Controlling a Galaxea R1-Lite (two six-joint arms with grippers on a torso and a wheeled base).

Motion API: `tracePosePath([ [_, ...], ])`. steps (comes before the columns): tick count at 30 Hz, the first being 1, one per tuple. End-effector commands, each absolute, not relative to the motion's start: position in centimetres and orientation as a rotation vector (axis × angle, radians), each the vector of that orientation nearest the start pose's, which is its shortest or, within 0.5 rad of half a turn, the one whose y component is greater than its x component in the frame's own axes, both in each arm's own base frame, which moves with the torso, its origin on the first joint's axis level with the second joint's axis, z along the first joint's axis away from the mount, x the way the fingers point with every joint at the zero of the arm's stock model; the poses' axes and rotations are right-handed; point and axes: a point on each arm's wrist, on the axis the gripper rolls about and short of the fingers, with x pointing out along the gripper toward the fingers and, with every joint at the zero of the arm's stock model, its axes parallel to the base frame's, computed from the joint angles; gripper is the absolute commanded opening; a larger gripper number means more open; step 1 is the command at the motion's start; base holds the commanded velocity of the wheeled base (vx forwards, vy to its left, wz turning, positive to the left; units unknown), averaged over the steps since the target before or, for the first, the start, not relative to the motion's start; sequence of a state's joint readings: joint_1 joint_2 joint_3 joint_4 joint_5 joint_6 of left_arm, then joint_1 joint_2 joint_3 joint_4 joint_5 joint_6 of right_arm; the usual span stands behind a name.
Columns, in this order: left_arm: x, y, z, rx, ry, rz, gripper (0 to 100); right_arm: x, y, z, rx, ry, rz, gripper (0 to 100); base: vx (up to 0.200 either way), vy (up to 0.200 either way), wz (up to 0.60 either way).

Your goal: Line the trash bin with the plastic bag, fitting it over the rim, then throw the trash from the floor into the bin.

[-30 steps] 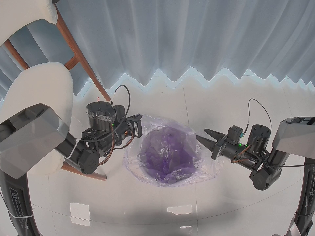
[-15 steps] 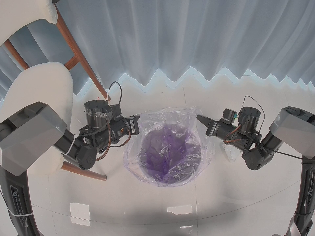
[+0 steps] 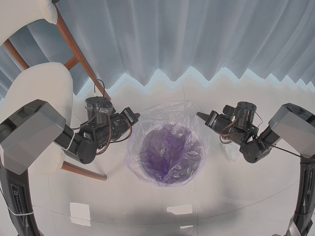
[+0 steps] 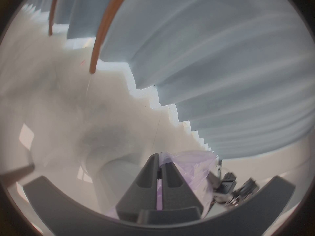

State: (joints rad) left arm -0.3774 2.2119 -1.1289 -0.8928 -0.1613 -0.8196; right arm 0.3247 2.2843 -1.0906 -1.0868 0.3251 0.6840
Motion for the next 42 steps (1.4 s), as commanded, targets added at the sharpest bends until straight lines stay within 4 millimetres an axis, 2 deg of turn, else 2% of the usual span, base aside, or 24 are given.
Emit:
tracePosePath([
  [1, 40.0, -16.0, 10.1, -0.980, 0.446, -0.394, 0, 40.9, 14.4, 7.5, 0.718, 0.374, 0.545, 0, 0.000, 0.000, 0.00],
  [8, 40.5, -15.9, 10.3, -1.130, 0.447, -0.381, 0, 40.8, 14.0, 7.1, 0.751, 0.396, 0.523, 0, 0.000, 0.000, 0.00],
  [10, 41.5, -14.8, 9.4, -1.153, 0.411, -0.372, 0, 40.9, 13.7, 7.0, 0.785, 0.407, 0.509, 0, 0.000, 0.000, 0.00],
  [15, 42.0, -14.7, 7.4, -1.139, 0.429, -0.400, 0, 41.2, 13.5, 6.1, 0.841, 0.433, 0.451, 0, 0.000, 0.000, 0.00],
  [19, 41.8, -15.2, 7.2, -1.136, 0.451, -0.420, 0, 41.4, 13.5, 5.2, 0.848, 0.435, 0.409, 0, 0.000, 0.000, 0.00],
  [24, 41.4, -16.4, 7.1, -1.129, 0.487, -0.468, 0, 41.7, 13.6, 5.3, 0.852, 0.430, 0.411, 0, 0.000, 0.000, 0.00],
  [29, 41.4, -17.2, 6.6, -1.123, 0.520, -0.496, 0, 42.8, 13.6, 4.6, 0.892, 0.431, 0.401, 0, 0.000, 0.000, 0.00],
  [33, 41.5, -17.0, 6.1, -1.122, 0.539, -0.491, 0, 43.0, 13.4, 4.0, 0.907, 0.458, 0.380, 0, 0.000, 0.000, 0.00],
  [35, 41.9, -16.6, 4.7, -1.123, 0.558, -0.461, 0, 43.1, 13.5, 3.4, 0.909, 0.484, 0.368, 0, 0.000, 0.000, 0.00],
  [37, 42.1, -16.0, 4.3, -1.126, 0.558, -0.444, 0, 43.1, 13.5, 3.0, 0.910, 0.488, 0.365, 0, 0.000, 0.000, 0.00],
  [42, 42.1, -15.8, 4.0, -1.128, 0.574, -0.424, 0, 43.1, 13.7, 2.4, 0.923, 0.508, 0.362, 0, 0.000, 0.000, 0.00],
])
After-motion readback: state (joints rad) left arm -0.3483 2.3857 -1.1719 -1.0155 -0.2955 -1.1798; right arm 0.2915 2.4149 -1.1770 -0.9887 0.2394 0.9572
